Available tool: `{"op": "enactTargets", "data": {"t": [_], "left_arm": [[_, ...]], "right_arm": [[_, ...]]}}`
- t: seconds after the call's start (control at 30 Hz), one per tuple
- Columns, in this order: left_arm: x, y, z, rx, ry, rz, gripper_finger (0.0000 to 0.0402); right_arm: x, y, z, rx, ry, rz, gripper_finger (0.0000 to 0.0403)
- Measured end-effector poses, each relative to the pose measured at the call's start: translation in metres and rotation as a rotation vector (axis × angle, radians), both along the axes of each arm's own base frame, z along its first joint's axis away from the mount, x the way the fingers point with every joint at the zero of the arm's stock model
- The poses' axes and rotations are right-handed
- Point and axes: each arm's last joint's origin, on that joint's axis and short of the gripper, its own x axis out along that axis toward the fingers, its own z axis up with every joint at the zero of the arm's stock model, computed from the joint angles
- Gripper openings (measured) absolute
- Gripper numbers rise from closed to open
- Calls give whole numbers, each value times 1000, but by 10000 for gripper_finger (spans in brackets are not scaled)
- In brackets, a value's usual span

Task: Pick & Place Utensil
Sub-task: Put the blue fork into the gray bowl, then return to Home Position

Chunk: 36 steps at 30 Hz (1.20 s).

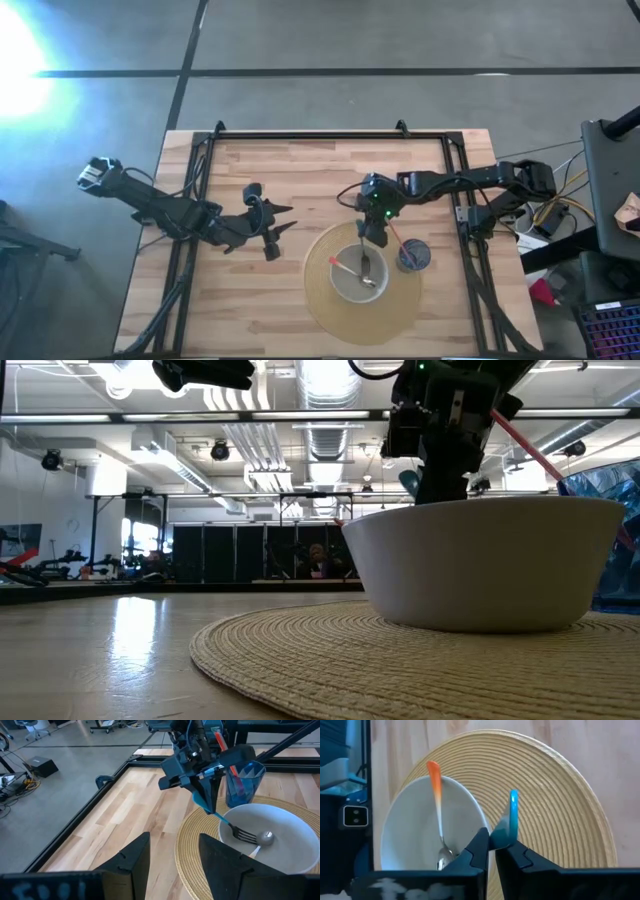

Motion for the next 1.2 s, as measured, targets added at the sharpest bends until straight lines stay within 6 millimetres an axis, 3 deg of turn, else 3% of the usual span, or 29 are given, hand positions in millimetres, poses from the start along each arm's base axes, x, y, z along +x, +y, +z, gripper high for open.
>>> {"op": "enactTargets", "data": {"t": [1.2], "left_arm": [[0,0,0,0,0,1,163]], "right_arm": [[-2,-1,1,-52,32,-19,115]]}}
